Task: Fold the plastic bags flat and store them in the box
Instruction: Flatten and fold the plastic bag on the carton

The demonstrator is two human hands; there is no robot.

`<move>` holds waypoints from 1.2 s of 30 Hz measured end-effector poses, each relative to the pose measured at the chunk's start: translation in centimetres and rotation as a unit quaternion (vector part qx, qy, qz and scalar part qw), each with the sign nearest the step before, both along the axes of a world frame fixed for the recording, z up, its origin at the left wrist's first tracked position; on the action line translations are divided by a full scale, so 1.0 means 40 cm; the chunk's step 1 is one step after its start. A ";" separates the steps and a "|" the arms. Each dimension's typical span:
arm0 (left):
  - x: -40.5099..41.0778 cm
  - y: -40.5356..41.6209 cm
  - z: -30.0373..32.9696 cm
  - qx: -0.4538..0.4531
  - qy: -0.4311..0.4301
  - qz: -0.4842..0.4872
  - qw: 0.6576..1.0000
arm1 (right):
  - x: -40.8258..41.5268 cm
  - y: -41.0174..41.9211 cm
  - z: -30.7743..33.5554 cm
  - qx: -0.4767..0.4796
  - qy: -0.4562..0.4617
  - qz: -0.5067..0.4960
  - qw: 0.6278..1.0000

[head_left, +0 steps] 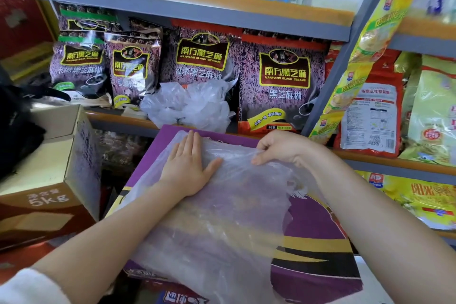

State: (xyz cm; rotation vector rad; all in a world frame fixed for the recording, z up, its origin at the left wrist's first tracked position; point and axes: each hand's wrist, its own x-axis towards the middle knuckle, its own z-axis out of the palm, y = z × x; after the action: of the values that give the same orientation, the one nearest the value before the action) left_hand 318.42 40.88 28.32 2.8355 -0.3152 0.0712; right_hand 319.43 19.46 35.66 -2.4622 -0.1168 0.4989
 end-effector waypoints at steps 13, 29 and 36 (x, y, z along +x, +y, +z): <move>0.011 0.006 0.002 0.051 0.039 0.016 0.998 | -0.014 -0.010 -0.008 0.015 0.017 -0.013 1.000; 0.018 0.017 0.020 0.105 0.059 -0.189 0.975 | -0.093 -0.179 -0.028 0.053 0.033 -0.027 0.998; 0.020 -0.149 0.091 0.070 0.036 -0.139 0.987 | -0.149 -0.254 -0.036 0.088 -0.044 -0.066 0.993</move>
State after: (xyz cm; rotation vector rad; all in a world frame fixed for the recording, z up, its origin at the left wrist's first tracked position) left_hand 319.20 34.91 31.96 2.8901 -0.7199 -0.1161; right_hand 313.47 9.31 34.23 -2.3010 -0.0326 0.3103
